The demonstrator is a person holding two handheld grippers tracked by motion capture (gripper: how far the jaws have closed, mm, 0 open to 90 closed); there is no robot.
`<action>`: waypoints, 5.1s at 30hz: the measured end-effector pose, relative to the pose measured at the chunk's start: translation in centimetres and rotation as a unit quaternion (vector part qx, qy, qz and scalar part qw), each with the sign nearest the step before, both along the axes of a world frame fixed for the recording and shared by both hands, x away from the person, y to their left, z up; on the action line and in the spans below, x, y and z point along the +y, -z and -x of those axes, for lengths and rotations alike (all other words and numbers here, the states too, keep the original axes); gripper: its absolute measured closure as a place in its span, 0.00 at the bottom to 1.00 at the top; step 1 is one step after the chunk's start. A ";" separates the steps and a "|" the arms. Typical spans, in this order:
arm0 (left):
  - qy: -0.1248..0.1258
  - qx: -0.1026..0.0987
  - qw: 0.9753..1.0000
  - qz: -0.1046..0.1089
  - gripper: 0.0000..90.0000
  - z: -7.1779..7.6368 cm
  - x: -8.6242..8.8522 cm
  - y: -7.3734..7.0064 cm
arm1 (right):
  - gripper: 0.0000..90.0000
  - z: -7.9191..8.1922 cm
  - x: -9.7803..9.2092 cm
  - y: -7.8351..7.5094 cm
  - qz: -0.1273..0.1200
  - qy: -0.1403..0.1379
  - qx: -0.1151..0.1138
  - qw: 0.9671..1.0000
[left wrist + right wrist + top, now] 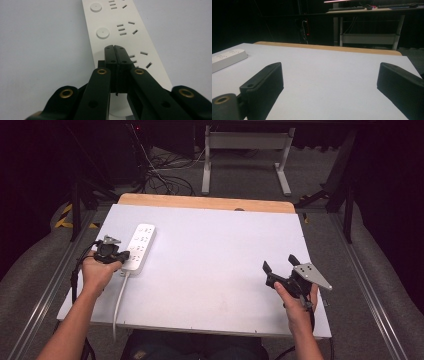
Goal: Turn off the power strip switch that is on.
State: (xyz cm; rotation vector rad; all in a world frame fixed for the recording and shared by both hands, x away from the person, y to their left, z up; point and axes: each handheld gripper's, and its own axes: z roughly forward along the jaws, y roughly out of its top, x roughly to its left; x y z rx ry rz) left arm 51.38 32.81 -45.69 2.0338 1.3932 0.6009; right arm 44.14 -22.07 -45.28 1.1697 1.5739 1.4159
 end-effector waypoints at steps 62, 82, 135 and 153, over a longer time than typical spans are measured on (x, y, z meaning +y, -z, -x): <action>-0.037 -0.111 0.988 0.100 1.00 3.0 1.5 -2.0 | 0.09 0.1 0.3 -0.2 -0.002 0.000 -0.001 1.000; -0.109 -0.294 0.942 0.117 1.00 8.9 2.5 -4.1 | 0.09 0.2 0.3 -0.2 -0.004 0.002 -0.004 1.000; -0.097 -0.264 0.950 0.137 0.10 8.2 2.4 -3.8 | 0.08 0.3 0.2 -0.2 -0.005 0.004 -0.003 1.000; -0.092 -0.260 0.952 0.132 0.03 8.2 2.2 -3.7 | 0.05 0.4 0.2 -0.2 -0.003 0.002 -0.005 1.000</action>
